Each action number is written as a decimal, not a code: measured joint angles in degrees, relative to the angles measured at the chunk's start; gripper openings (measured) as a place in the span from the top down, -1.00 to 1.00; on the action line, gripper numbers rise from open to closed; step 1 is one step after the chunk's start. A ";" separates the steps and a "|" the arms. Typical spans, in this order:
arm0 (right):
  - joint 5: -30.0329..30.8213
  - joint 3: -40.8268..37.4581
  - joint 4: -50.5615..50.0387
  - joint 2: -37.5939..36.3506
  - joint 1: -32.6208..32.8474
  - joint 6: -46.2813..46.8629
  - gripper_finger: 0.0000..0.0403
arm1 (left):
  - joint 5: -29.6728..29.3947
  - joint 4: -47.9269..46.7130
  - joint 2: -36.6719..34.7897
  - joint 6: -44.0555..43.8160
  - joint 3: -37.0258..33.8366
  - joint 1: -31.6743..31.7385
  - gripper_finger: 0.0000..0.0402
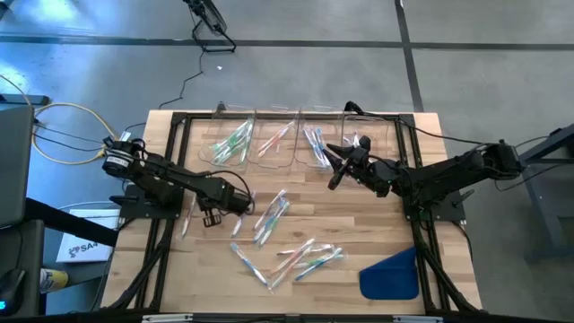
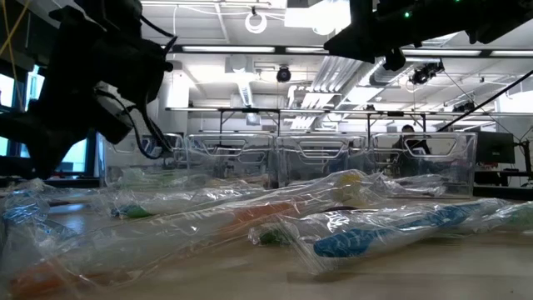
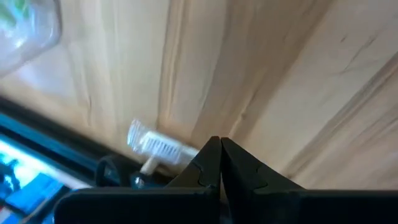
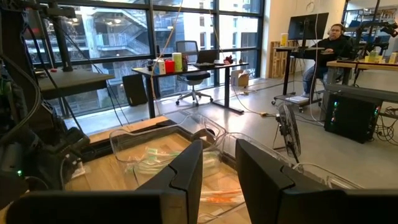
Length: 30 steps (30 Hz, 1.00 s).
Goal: Pick & Place Toothbrushes
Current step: Put the violet toothbrush into the right transparent bin
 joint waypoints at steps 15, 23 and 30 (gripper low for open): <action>0.00 -0.01 0.02 0.00 0.00 0.00 0.55 | 1.59 7.54 0.00 2.77 -0.02 0.02 0.98; 0.48 -0.02 0.02 0.00 0.00 0.00 0.55 | 1.66 9.63 0.00 4.67 -0.02 0.02 0.98; 0.48 -0.02 0.02 0.00 0.00 -0.02 0.55 | 1.66 9.65 0.00 5.01 -0.02 0.00 0.98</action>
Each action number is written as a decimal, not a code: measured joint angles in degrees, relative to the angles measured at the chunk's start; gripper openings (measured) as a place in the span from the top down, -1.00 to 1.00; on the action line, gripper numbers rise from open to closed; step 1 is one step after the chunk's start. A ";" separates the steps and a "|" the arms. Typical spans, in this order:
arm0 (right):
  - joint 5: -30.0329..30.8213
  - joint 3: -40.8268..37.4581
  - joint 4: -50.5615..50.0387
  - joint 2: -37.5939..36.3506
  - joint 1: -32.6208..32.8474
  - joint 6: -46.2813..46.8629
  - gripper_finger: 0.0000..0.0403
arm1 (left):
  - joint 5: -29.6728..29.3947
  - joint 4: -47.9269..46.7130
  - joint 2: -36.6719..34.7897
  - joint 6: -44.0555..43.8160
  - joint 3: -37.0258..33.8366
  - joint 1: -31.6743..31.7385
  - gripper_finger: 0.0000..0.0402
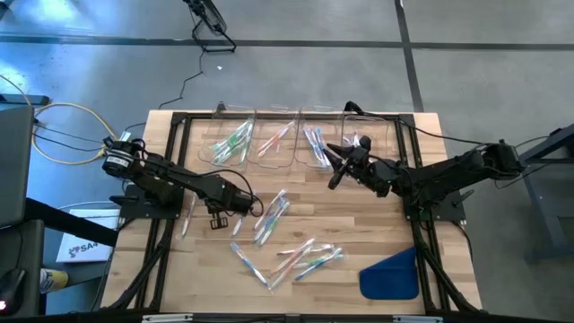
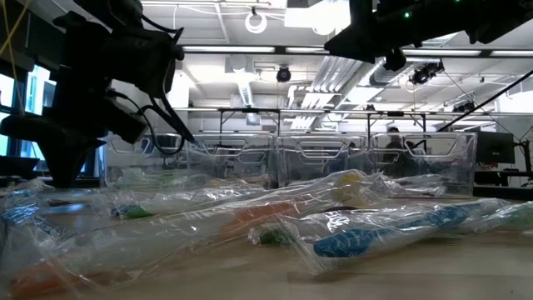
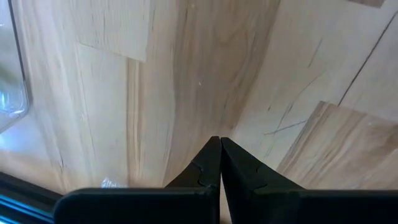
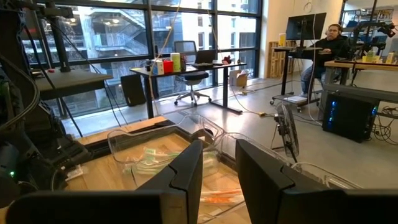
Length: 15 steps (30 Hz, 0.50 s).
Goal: Pick & Place Toothbrushes
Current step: Put the violet toothbrush into the right transparent bin
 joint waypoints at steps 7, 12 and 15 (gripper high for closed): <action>0.00 0.00 0.00 0.00 0.00 0.00 0.55 | -0.33 0.47 0.00 0.96 0.00 0.01 0.98; -0.02 0.00 0.00 0.00 0.00 0.00 0.55 | -2.25 1.55 0.00 1.64 0.00 0.02 0.98; -0.02 0.00 0.00 0.00 0.00 -0.02 0.55 | -2.00 1.55 0.00 3.54 0.00 0.02 0.98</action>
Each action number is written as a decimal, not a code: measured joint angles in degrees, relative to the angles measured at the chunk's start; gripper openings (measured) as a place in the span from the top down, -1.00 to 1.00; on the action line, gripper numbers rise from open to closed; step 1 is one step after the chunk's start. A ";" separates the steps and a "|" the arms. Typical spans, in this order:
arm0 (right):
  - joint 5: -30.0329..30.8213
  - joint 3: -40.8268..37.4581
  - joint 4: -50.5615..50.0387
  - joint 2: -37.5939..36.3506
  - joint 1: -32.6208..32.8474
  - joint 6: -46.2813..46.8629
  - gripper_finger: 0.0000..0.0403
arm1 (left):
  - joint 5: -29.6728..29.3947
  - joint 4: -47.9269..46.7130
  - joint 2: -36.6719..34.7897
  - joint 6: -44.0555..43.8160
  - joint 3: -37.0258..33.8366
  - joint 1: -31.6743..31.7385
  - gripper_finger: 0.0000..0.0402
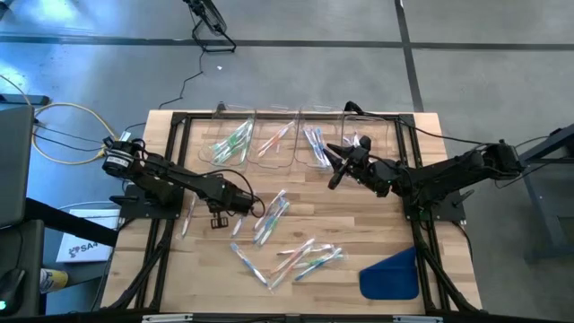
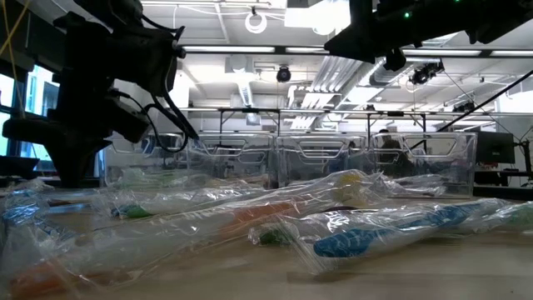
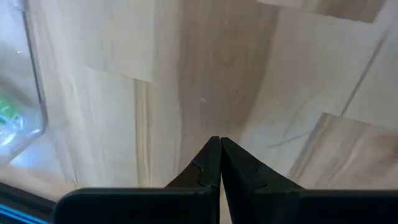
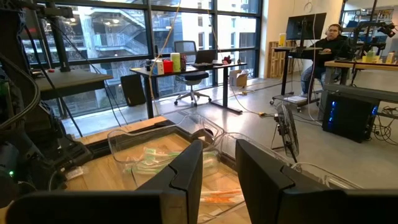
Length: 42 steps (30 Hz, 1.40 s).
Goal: Pick & Place Toothbrushes
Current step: Put the violet toothbrush into the right transparent bin
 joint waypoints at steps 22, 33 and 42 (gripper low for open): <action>-0.09 0.00 -0.02 0.00 0.00 -0.14 0.55 | 10.90 -2.92 -0.22 -5.24 -6.02 6.64 0.98; -0.02 0.00 -0.07 0.00 -0.15 -0.15 0.55 | 6.94 -11.00 -1.41 -4.77 -3.37 8.28 0.98; -0.03 0.00 -0.07 0.00 -0.13 -0.01 0.55 | 4.38 -17.81 -3.16 -6.04 -1.33 8.28 0.98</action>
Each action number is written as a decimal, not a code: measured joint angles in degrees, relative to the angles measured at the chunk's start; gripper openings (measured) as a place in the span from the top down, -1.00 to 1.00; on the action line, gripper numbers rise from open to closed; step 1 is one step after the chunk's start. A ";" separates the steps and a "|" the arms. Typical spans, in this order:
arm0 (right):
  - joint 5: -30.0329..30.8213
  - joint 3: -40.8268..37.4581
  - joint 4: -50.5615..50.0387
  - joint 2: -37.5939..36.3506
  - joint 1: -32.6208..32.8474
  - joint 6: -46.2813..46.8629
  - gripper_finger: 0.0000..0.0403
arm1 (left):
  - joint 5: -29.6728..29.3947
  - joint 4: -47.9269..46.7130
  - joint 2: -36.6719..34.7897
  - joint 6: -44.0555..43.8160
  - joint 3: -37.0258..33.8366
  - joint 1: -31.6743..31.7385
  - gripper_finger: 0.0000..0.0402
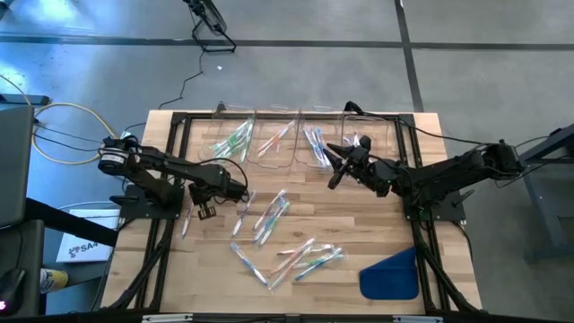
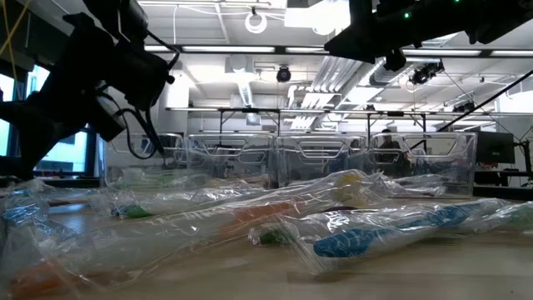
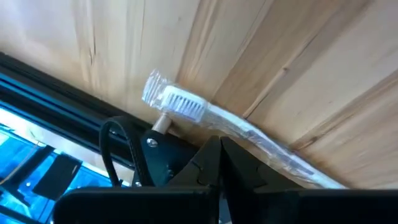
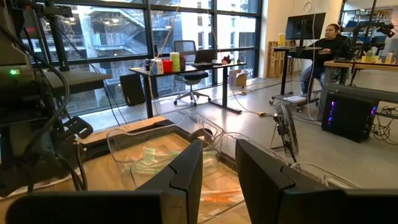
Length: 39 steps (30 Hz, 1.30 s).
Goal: Pick & Place Toothbrushes
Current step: Put the violet toothbrush into the right transparent bin
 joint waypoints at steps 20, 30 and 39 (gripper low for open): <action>0.00 -0.02 -0.81 0.00 -0.02 0.03 0.55 | 3.00 12.74 -0.05 4.74 -6.05 -0.02 0.98; 0.00 -0.02 -0.83 0.00 0.00 0.03 0.55 | 1.62 11.60 -0.65 5.24 -6.05 -0.02 0.98; -0.02 -0.02 -1.20 0.00 -0.02 0.03 0.55 | 1.63 4.09 -1.39 -1.51 -6.14 -0.02 0.98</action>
